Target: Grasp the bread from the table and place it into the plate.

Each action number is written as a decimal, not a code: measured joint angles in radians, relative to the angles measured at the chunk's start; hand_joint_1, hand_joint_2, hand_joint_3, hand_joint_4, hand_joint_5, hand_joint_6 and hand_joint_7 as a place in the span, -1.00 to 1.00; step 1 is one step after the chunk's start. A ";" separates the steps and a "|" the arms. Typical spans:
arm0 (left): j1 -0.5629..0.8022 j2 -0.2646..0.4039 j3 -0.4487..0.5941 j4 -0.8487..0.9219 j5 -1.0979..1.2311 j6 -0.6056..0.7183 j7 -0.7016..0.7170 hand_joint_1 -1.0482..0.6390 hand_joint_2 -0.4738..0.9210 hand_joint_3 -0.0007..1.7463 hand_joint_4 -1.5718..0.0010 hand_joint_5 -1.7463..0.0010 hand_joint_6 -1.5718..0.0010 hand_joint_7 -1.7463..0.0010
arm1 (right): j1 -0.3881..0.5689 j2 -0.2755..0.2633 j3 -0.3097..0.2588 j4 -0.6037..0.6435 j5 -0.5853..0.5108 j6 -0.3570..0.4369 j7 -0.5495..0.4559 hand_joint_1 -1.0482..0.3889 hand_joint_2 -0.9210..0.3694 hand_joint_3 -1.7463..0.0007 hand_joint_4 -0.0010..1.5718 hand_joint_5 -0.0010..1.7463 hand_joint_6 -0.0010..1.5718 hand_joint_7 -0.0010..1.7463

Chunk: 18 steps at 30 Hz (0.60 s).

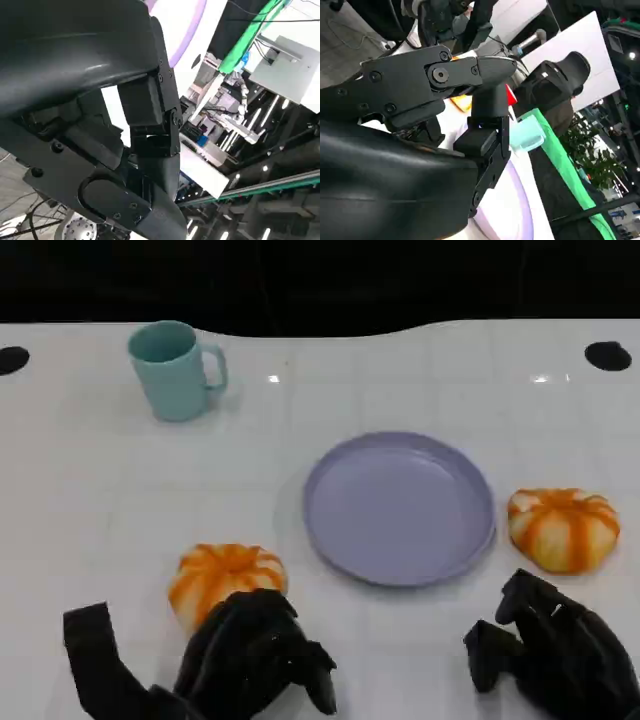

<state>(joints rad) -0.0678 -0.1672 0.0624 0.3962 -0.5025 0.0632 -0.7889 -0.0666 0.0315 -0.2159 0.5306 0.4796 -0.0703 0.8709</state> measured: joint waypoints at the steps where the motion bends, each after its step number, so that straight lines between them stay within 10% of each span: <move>1: 0.000 0.000 0.000 0.000 0.000 0.000 0.000 -1.00 0.55 -1.00 -1.00 0.13 -1.00 0.55 | 0.000 0.000 0.000 0.000 0.000 0.000 0.000 -0.34 -1.00 0.78 -0.02 0.93 -0.15 0.66; 18: 0.000 0.005 0.000 0.000 -0.009 -0.003 -0.002 -1.00 0.55 -1.00 -1.00 0.15 -1.00 0.57 | -0.002 0.000 -0.002 0.012 0.003 0.000 0.011 -0.35 -1.00 0.78 -0.01 0.97 -0.10 0.60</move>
<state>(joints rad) -0.0679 -0.1623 0.0627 0.3965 -0.5111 0.0605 -0.7905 -0.0685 0.0317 -0.2176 0.5428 0.4829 -0.0698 0.8817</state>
